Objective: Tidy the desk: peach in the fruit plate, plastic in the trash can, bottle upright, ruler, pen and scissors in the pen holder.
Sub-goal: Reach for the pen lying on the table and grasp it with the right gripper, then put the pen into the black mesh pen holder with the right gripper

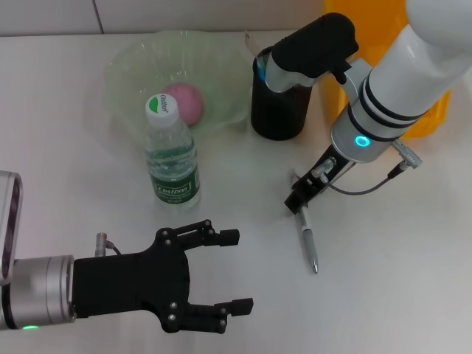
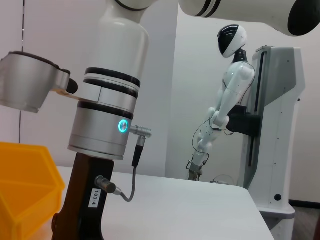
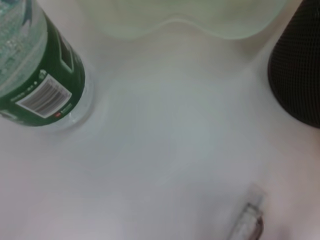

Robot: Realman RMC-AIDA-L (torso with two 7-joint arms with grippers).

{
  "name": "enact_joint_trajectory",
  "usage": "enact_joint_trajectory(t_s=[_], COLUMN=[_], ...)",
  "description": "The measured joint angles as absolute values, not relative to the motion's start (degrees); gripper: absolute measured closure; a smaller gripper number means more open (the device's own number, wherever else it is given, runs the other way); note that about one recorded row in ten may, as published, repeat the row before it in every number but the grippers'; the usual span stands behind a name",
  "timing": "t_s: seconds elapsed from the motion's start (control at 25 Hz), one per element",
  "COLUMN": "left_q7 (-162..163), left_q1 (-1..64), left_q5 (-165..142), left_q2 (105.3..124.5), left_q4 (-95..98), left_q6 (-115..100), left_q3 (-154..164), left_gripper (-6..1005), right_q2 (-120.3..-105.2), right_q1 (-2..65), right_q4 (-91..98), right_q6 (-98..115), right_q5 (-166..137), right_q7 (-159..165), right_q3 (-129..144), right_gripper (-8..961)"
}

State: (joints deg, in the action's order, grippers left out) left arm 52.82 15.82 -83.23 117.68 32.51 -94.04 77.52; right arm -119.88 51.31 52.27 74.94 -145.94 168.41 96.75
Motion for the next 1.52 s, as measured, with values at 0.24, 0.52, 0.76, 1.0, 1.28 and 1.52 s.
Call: enact_joint_trajectory(t_s=[0.24, 0.52, 0.76, 1.0, 1.28, 1.52], left_q7=[52.82, 52.82, 52.82, 52.82, 52.82, 52.82], left_q1=[15.82, 15.82, 15.82, 15.82, 15.83, 15.91], left_q5=[-83.23, -83.23, -83.23, -83.24, -83.23, -83.24], left_q2=[117.68, 117.69, 117.68, 117.69, 117.69, 117.68], left_q4=[32.52, 32.45, 32.52, 32.52, 32.52, 32.52], left_q6=[-94.01, -93.86, -93.86, -93.85, -93.78, -93.78], left_q3=[77.52, 77.51, 77.52, 77.52, 77.52, 77.43], left_gripper=[126, 126, 126, 126, 126, 126], right_q2=[-119.88, -119.88, -119.88, -119.88, -119.88, -119.88], right_q1=[51.26, 51.18, 51.19, 51.22, 51.24, 51.31], right_q4=[52.01, 51.76, 51.27, 51.09, 51.37, 51.33], right_q6=[74.4, 74.35, 74.56, 74.49, 74.8, 74.78], right_q5=[-145.24, -144.6, -144.57, -144.57, -144.57, -144.57], right_q7=[168.43, 168.45, 168.48, 168.49, 168.25, 168.0], right_q3=[96.65, 96.52, 96.32, 96.18, 96.4, 96.62], right_gripper=[351, 450, 525, 601, 693, 777])
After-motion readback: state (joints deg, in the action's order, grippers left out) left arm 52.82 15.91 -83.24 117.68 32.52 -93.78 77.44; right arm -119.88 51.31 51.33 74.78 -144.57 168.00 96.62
